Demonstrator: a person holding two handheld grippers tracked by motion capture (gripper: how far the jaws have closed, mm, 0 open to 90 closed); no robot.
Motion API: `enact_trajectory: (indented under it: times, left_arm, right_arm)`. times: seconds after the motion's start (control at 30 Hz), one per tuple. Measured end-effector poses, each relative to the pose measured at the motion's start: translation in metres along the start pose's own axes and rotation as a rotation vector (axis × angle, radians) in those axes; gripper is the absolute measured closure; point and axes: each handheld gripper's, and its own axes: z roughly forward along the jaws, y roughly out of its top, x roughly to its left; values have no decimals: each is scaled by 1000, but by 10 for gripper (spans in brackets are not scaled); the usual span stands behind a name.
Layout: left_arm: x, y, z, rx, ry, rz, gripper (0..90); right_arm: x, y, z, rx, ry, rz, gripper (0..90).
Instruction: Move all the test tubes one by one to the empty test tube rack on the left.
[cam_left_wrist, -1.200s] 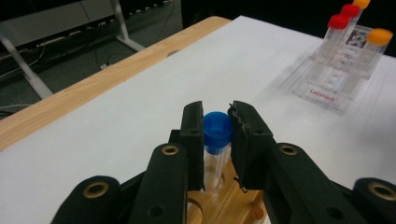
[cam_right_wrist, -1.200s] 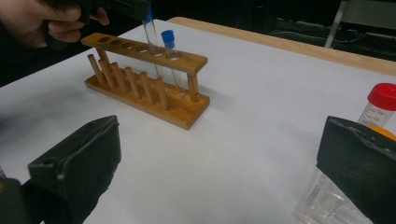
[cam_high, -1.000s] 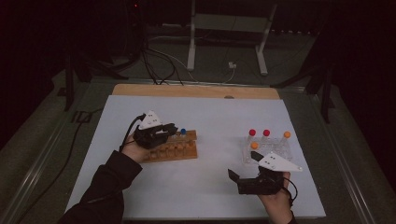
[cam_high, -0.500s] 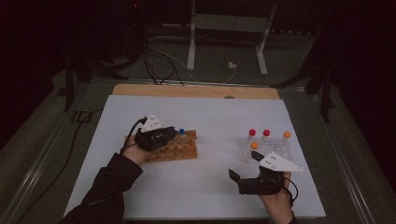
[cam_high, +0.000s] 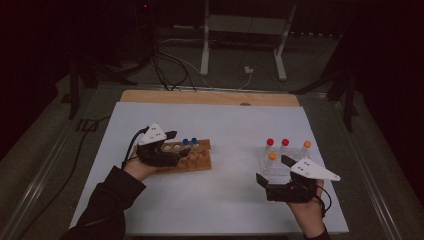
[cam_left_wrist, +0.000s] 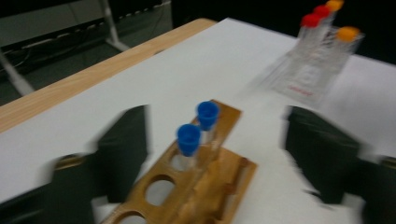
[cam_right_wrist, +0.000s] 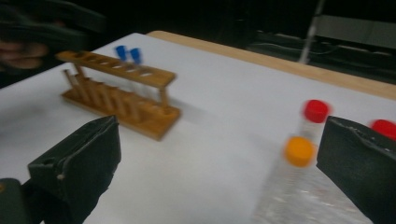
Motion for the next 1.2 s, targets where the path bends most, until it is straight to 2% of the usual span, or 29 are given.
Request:
enact_trajectory:
  times: [0.07, 0.17, 0.27, 0.37, 0.43, 0.47, 0.57, 0.7, 0.83, 0.97, 1.07, 1.2]
  left_arm:
    - [-3, -2, -7, -17, -6, 4, 94]
    - [-8, -6, -17, -33, -48, -9, 19]
    - [-13, -11, -25, -36, -66, 2, 19]
    - [-17, -15, -30, -28, -87, 4, 19]
    - [-20, -19, -33, -5, -92, 22, 19]
    - [-21, -20, -34, 10, -103, 28, 20]
    - [-21, -23, -36, 9, -113, 21, 20]
    - [-20, -25, -36, 8, -109, 20, 19]
    - [-19, -26, -34, 11, -117, 16, 20]
    - [-19, -28, -33, 17, -114, 14, 20]
    - [-19, -28, -33, 17, -113, 15, 20]
    - [-19, -27, -33, 19, -108, 17, 19]
  right_arm:
    - [-7, 0, -2, -10, -14, 8, 0]
    - [-15, -2, -2, -1, -45, 18, 0]
    - [-22, -7, 1, 18, -56, 36, 0]
    - [-30, -14, 6, 50, -77, 56, 42]
    - [-35, -18, 10, 70, -84, 71, 106]
    - [-36, -20, 11, 79, -89, 77, 171]
    - [-44, -25, 17, 124, -107, 100, 246]
    - [-47, -32, 24, 186, -119, 92, 411]
    - [-49, -34, 30, 217, -135, 86, 547]
    - [-49, -34, 35, 224, -121, 80, 626]
    - [-48, -33, 39, 232, -131, 74, 677]
    - [-48, -35, 44, 250, -130, 72, 689]
